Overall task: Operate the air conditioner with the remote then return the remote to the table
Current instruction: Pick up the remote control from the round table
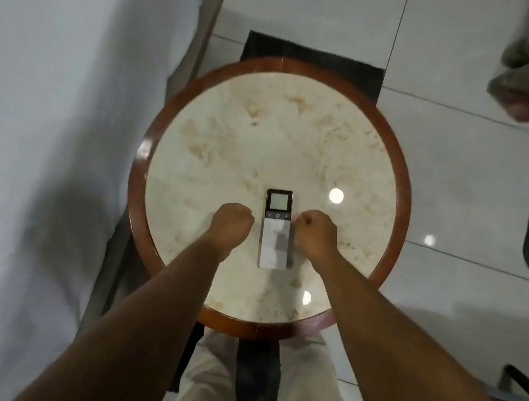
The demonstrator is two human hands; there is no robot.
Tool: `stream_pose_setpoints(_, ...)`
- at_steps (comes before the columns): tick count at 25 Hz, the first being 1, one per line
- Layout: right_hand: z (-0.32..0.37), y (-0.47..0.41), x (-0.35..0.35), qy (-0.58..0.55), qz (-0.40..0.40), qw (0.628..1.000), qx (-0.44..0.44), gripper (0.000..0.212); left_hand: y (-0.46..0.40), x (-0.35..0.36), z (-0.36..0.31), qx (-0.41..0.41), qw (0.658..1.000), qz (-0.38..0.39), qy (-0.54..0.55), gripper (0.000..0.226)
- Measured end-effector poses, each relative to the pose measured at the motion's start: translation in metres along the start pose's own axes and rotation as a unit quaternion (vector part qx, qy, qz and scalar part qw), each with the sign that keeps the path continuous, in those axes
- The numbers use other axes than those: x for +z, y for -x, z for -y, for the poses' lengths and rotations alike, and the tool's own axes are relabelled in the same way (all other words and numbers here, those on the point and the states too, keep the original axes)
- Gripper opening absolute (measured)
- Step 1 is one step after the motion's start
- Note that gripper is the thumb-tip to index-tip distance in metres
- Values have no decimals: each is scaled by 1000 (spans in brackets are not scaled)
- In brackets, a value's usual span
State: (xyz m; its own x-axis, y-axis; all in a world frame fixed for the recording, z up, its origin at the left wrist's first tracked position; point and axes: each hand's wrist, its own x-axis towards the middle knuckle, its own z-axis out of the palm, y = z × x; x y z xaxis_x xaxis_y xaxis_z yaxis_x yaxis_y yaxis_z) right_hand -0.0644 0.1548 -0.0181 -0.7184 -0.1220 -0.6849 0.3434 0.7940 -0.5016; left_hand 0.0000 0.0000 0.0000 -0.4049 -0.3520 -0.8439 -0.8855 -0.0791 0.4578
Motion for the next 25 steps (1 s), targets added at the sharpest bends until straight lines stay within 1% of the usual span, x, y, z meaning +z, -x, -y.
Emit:
stream_pose_setpoints(4, -2, -11, 21, -10, -12, 1000, -1, 30, -12, 22, 6, -24, 999, 2, 49, 18)
stream_pose_setpoints(7, 0, -10, 35, -60, -33, 998, 6, 24, -10, 33, 7, -36, 994, 3, 100, 29)
stream_pose_setpoints(9, 2, -8, 40, -87, -45, 995, 18, 25, -6, 38, 4, -47, 990, -6, 135, 36)
stream_pose_setpoints(11, 6, -6, 38, -104, -35, 994, 17, 28, 4, 38, -2, -48, 986, -3, 161, 40)
stream_pose_setpoints(15, 22, 4, 18, -148, 21, 988, 23, 25, 30, 24, -13, -25, 983, 35, 181, 45)
stream_pose_setpoints(17, 35, 13, 8, -165, 37, 985, 18, 25, 40, 8, -21, -18, 988, 44, 149, 42)
stream_pose_setpoints(19, 54, 27, -4, -183, 36, 982, 10, 27, 52, -16, -29, 3, 997, 13, 81, 35)
stream_pose_setpoints(20, 64, 33, -9, -199, 38, 979, 14, 29, 56, -29, -31, 24, 1000, -9, 19, 38)
stream_pose_setpoints(21, 78, 39, -17, -213, 40, 976, 14, 30, 59, -45, -34, 57, 996, -37, -58, 47)
stream_pose_setpoints(23, 101, 51, -33, -241, 43, 969, 4, 29, 69, -76, -39, 123, 968, -91, -197, 67)
stream_pose_setpoints(24, 125, 64, -50, -247, 38, 968, -17, 27, 83, -99, -52, 161, 948, -120, -246, 70)
stream_pose_setpoints(25, 139, 68, -59, -253, 30, 966, -29, 26, 88, -114, -59, 180, 931, -134, -290, 70)
